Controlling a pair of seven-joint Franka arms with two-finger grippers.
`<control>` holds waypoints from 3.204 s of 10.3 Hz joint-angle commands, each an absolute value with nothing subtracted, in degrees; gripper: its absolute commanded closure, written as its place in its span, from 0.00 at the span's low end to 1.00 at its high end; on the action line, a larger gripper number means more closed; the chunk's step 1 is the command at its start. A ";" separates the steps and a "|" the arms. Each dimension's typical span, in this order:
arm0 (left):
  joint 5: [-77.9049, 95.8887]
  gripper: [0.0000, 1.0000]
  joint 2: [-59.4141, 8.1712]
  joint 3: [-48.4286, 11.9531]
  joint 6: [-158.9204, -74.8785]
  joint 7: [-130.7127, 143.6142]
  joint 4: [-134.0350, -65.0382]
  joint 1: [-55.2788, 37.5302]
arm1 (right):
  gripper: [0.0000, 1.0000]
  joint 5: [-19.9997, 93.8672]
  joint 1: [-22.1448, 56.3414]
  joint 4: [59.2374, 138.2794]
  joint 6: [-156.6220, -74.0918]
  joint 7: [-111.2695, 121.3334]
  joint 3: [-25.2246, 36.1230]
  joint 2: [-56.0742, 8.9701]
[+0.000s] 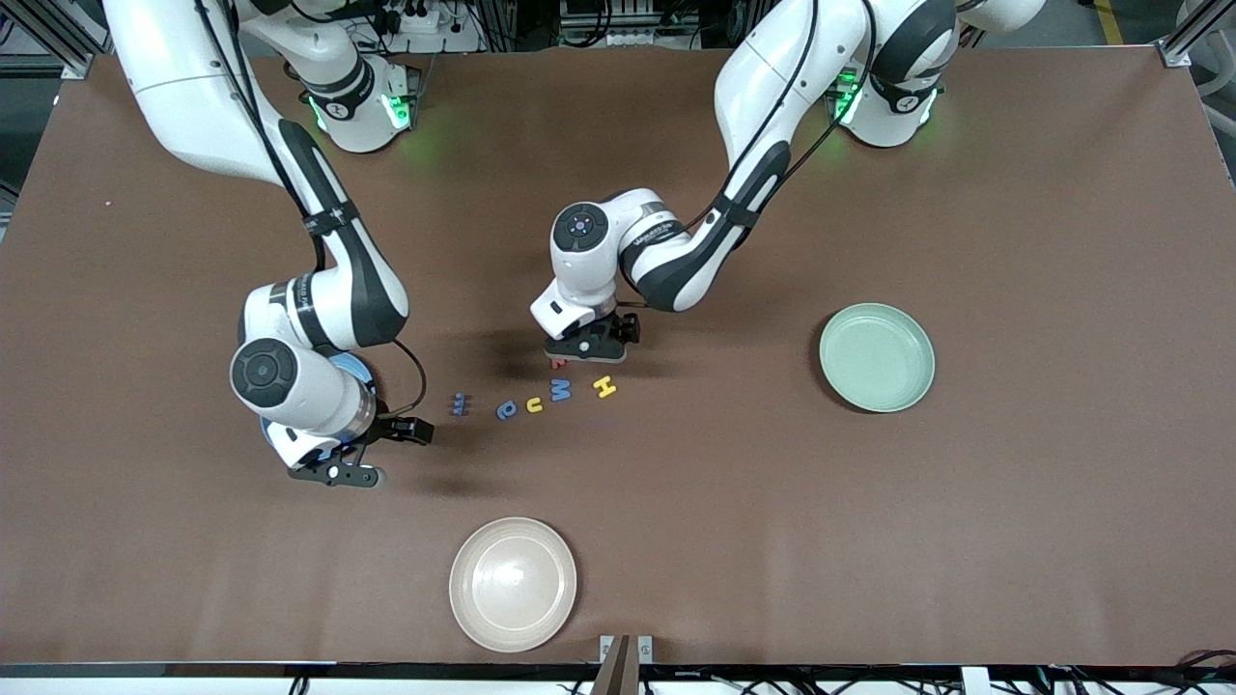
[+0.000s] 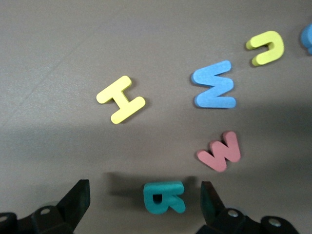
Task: Sort upper and lower case letters into plates
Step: 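Grasp the teal R with the left gripper while the right gripper hovers, then carry the teal R onto the green plate and open the left gripper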
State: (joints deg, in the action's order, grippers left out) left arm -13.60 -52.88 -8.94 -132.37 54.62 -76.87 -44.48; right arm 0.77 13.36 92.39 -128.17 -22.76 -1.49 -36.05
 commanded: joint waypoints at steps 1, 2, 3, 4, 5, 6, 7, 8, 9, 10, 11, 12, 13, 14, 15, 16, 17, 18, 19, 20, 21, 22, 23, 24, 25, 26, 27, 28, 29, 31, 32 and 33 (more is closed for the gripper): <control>-14.68 0.00 -55.01 -8.26 -132.54 58.62 -74.88 -45.26 | 0.00 0.97 16.34 92.20 -126.83 -29.07 -1.41 -36.56; -14.68 0.00 -55.11 -8.26 -132.54 58.62 -74.97 -45.26 | 0.00 0.97 16.96 92.20 -126.91 -31.01 -1.41 -36.91; -14.59 0.04 -55.19 -8.26 -132.54 59.41 -74.88 -45.35 | 0.00 0.97 17.48 92.20 -127.26 -31.63 -1.41 -37.52; -14.68 0.06 -55.20 -8.26 -132.54 61.76 -74.97 -45.87 | 0.00 0.97 17.66 92.20 -127.44 -31.64 -1.41 -37.79; -14.59 0.13 -55.20 -8.26 -132.54 62.83 -74.97 -46.05 | 0.00 0.97 17.67 92.37 -127.18 -31.64 -1.41 -37.79; -14.33 0.21 -55.20 -8.26 -132.54 62.93 -75.06 -46.14 | 0.00 0.88 17.75 92.63 -126.92 -31.64 -1.41 -37.79; -14.33 0.26 -55.20 -8.26 -132.45 63.10 -75.06 -46.14 | 0.00 0.88 18.01 92.90 -126.91 -31.64 -1.41 -37.79; -14.33 0.32 -55.20 -8.26 -132.45 63.45 -75.15 -46.58 | 0.00 0.88 18.02 93.42 -127.09 -31.55 -1.32 -37.79; -14.33 0.44 -55.20 -8.26 -132.36 63.37 -75.15 -46.58 | 0.00 0.79 17.93 93.51 -127.18 -31.20 -1.32 -37.79; -14.33 0.54 -55.20 -8.26 -132.36 63.20 -75.15 -46.50 | 0.00 0.36 17.49 93.43 -127.09 -30.85 -1.32 -37.44; -14.33 0.60 -55.20 -8.26 -132.36 63.28 -75.15 -46.49 | 0.00 0.35 17.40 93.34 -127.09 -30.85 -1.32 -36.83; -14.33 0.66 -55.20 -8.26 -132.36 63.28 -75.15 -46.49 | 0.00 0.35 17.66 93.43 -127.79 -31.46 -1.32 -36.57; -14.24 0.85 -55.02 -8.26 -132.19 63.28 -75.15 -46.32 | 0.00 0.26 17.40 93.43 -127.88 -32.33 -1.14 -35.87; -14.24 1.00 -54.67 -8.26 -131.84 63.19 -75.23 -46.06 | 0.00 0.18 17.14 93.43 -127.97 -34.08 -0.97 -35.34; -13.28 1.00 -54.15 -8.26 -130.88 63.02 -75.23 -45.36 | 0.00 0.09 17.14 93.25 -127.79 -36.28 -0.71 -34.55; -12.66 1.00 -53.36 -8.26 -128.87 62.76 -75.23 -44.31 | 0.00 0.09 17.14 93.08 -127.44 -38.30 -0.44 -33.06; -12.83 1.00 -52.04 -8.61 -127.11 62.58 -75.32 -42.21 | 0.00 0.09 17.14 92.99 -127.44 -38.84 -0.35 -32.09; -12.66 1.00 -50.38 -9.57 -124.74 60.23 -75.76 -39.58 | 0.00 -0.17 17.57 92.90 -127.62 -39.63 -0.09 -31.38; -12.31 1.00 -48.36 -11.06 -120.11 55.68 -75.85 -36.07 | 0.00 -2.00 17.84 92.64 -127.44 -41.47 0.17 -30.68; -11.70 1.00 -46.69 -12.38 -116.40 51.55 -75.94 -32.29 | 0.00 -5.15 18.02 92.64 -127.35 -44.62 0.09 -29.80; -11.60 1.00 -44.67 -13.09 -113.15 47.50 -76.46 -29.12 | 0.00 -7.19 18.28 92.55 -127.96 -48.39 -0.09 -29.27; -11.51 1.00 -43.34 -13.97 -109.98 43.11 -76.73 -25.35 | 0.00 -7.29 18.46 91.33 -128.23 -51.04 0.00 -28.92; -11.51 1.00 -42.11 -15.63 -106.56 38.89 -77.60 -21.40 | 0.00 -7.21 18.37 90.88 -128.23 -51.24 0.00 -28.92; -11.60 1.00 -39.23 -15.99 -105.39 35.19 -80.83 -17.36 | 0.00 -7.21 18.72 91.14 -127.62 -51.24 0.00 -28.92; -11.60 1.00 -35.02 -16.08 -105.56 29.33 -86.17 -12.79 | 0.00 -7.21 19.42 91.40 -127.44 -51.07 0.00 -28.74; -11.60 1.00 -31.76 -16.87 -105.64 23.44 -90.31 -8.05 | 0.00 -7.21 20.38 91.49 -127.53 -50.80 -0.09 -29.18; -11.60 1.00 -29.21 -18.53 -106.60 19.55 -94.96 -2.60 | 0.00 -7.21 21.52 92.54 -127.53 -50.28 -0.09 -29.27; -11.60 1.00 -26.83 -20.98 -111.05 16.81 -101.10 2.67 | 0.00 -7.21 22.66 94.20 -127.53 -49.40 -0.17 -28.83; -11.60 1.00 -24.81 -23.62 -118.40 15.57 -108.30 7.86 | 0.00 -6.95 23.63 95.87 -127.44 -45.83 -0.35 -28.83; -11.60 0.95 -24.70 -26.28 -126.18 16.34 -115.02 10.72 | 0.00 -6.42 25.74 100.87 -128.75 -44.74 -1.40 -29.27; -11.60 0.89 -24.52 -26.28 -130.21 16.43 -118.01 10.98 | 0.00 -5.11 25.58 104.20 -131.02 -44.91 -2.19 -29.27; -11.60 0.76 -24.61 -26.28 -131.30 16.78 -119.25 11.07 | 0.00 -0.05 24.79 106.67 -134.70 -44.39 -2.37 -29.35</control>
State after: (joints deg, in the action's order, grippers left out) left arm -12.75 -27.45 -25.64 -128.46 16.37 -114.71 10.48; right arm -4.23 25.93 101.88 -130.45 -45.73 -1.92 -30.48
